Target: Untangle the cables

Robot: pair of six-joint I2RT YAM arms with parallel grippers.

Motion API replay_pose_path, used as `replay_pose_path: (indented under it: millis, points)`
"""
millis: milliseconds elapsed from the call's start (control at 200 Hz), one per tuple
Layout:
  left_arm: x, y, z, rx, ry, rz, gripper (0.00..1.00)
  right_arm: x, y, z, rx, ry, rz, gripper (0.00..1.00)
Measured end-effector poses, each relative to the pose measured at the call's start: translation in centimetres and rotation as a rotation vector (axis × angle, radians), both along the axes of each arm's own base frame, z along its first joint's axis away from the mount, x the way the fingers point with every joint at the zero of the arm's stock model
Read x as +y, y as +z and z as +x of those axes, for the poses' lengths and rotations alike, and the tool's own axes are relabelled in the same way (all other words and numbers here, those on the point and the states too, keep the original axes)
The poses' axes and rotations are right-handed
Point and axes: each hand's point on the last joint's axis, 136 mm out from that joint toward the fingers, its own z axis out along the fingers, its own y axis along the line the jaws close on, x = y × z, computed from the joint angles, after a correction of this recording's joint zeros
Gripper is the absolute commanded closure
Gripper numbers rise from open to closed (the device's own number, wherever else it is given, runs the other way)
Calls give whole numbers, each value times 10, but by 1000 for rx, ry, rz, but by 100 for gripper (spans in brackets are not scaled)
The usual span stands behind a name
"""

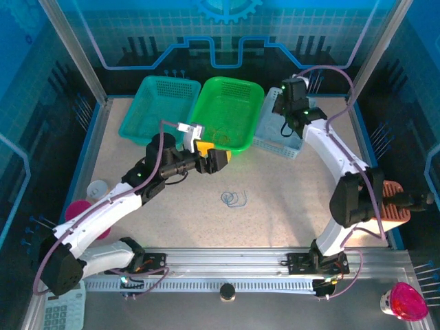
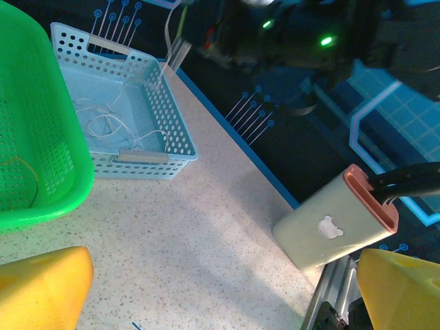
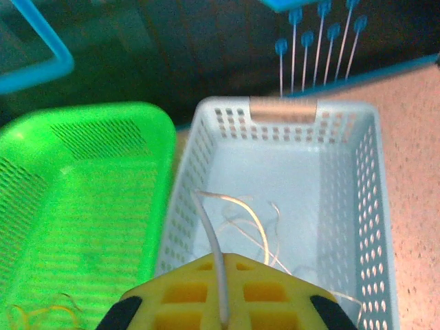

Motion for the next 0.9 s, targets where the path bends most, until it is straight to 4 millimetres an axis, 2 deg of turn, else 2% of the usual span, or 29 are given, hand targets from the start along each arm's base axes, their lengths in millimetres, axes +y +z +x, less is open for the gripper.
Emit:
replay_pose_path:
  millis: [30,95,135,175,225,375,500,605,695,795,900]
  points:
    - [1,1,0,-2,3,0,1,0,-10,1,25,1,-2,81]
    - [2,2,0,-3,8,0,1,-1,-31,3,80,4,-2,51]
    - [2,2,0,-5,10,0,1,-2,-41,3,108,9,0,38]
    - [3,2,0,-5,14,1,1,-3,-46,3,128,13,4,29]
    - [3,2,1,-5,18,1,1,-5,-49,3,142,23,10,24]
    - [6,1,5,-7,47,7,1,1,-40,2,134,74,36,21]
    - [10,-3,8,-2,78,19,1,8,-13,-7,81,124,77,21]
    - [15,-7,12,10,115,28,1,16,17,-29,18,176,118,22]
    - [20,-12,16,34,156,36,1,25,33,-54,-28,229,146,23]
    - [26,-23,18,70,198,52,1,45,29,-90,-29,307,165,25]
    - [32,-38,19,123,238,76,1,71,1,-128,27,397,162,28]
